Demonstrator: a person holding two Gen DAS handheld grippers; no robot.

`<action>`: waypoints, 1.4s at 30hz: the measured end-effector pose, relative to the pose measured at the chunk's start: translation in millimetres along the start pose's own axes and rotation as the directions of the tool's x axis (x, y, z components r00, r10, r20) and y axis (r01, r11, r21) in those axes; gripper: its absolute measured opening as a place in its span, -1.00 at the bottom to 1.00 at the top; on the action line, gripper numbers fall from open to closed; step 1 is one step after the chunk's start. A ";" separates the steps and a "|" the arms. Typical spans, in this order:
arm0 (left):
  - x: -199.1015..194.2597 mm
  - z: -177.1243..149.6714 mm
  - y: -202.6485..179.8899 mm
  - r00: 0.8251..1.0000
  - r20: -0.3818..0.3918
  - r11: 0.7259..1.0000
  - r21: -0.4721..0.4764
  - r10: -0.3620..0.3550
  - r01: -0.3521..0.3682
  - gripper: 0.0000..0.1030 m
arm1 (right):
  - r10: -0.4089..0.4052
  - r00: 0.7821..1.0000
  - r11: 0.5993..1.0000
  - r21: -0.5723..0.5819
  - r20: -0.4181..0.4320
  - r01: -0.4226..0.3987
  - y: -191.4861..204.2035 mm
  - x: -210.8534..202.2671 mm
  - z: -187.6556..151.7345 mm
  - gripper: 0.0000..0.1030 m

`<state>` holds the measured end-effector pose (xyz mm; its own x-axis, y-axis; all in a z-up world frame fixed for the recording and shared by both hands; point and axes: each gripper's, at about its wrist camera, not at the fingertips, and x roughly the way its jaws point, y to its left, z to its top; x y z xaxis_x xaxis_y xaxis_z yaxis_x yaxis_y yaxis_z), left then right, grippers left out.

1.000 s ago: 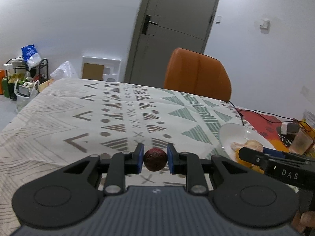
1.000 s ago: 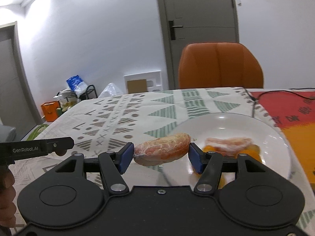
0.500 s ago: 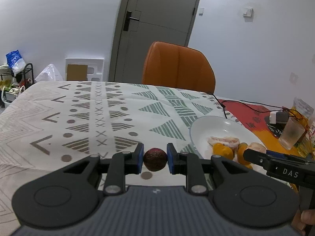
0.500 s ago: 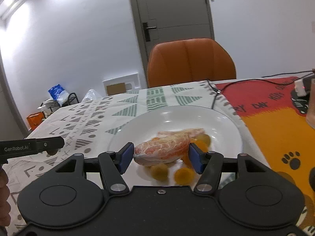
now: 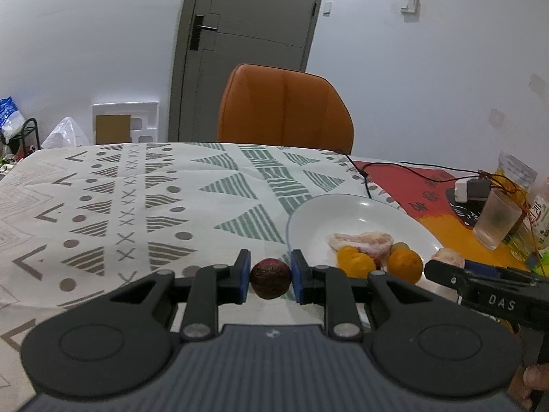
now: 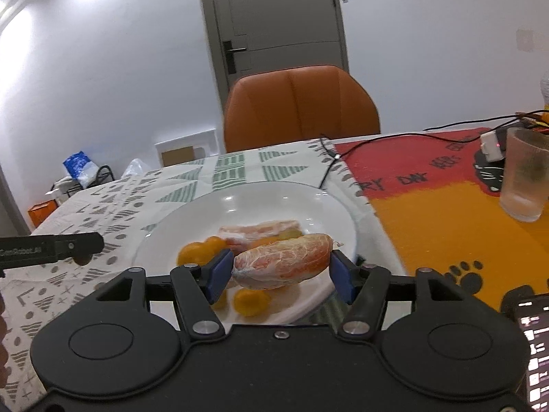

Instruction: Organize fruits

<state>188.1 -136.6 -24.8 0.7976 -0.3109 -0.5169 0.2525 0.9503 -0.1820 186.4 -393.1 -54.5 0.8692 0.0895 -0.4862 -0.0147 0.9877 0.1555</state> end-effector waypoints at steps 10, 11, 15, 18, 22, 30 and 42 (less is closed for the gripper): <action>13.3 1.7 -15.6 1.000 -0.013 0.999 0.028 -0.024 0.024 -0.55 | 0.009 1.000 0.999 0.036 0.011 -0.009 -11.4 -6.1 -1.5 0.33; 14.3 2.2 -17.1 1.000 -0.014 0.999 0.031 -0.027 0.027 -0.55 | 0.010 1.000 0.999 0.038 0.011 -0.010 -11.8 -6.9 -2.0 0.33; 19.3 5.9 -24.9 0.999 -0.012 0.998 0.053 -0.039 0.039 -0.55 | 0.014 1.000 0.999 0.049 0.016 -0.015 -13.6 -8.9 -1.3 0.33; 21.7 10.5 -29.2 0.999 -0.006 0.997 0.062 -0.048 0.048 -0.55 | 0.013 1.000 0.999 0.050 0.021 -0.014 -14.1 -10.7 -0.7 0.33; 24.2 14.8 -34.8 0.998 0.001 0.996 0.068 -0.058 0.058 -0.54 | 0.013 1.000 0.998 0.055 0.025 -0.014 -15.0 -12.2 -0.1 0.34; 21.9 12.8 -26.3 0.999 -0.002 0.999 0.039 -0.033 0.033 -0.13 | 0.034 0.999 0.998 0.053 0.015 -0.035 -8.7 -8.9 -2.2 0.34; 1.3 8.0 9.1 0.996 -0.010 0.996 -0.002 0.085 -0.085 0.67 | 0.097 0.995 0.994 0.059 0.012 -0.097 14.6 -8.1 -1.0 0.61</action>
<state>195.8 -128.2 -20.5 0.8105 -0.2289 -0.5391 0.1823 0.9733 -0.1393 178.6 -379.3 -49.2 0.8695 0.1829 -0.4589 -0.0697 0.9650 0.2526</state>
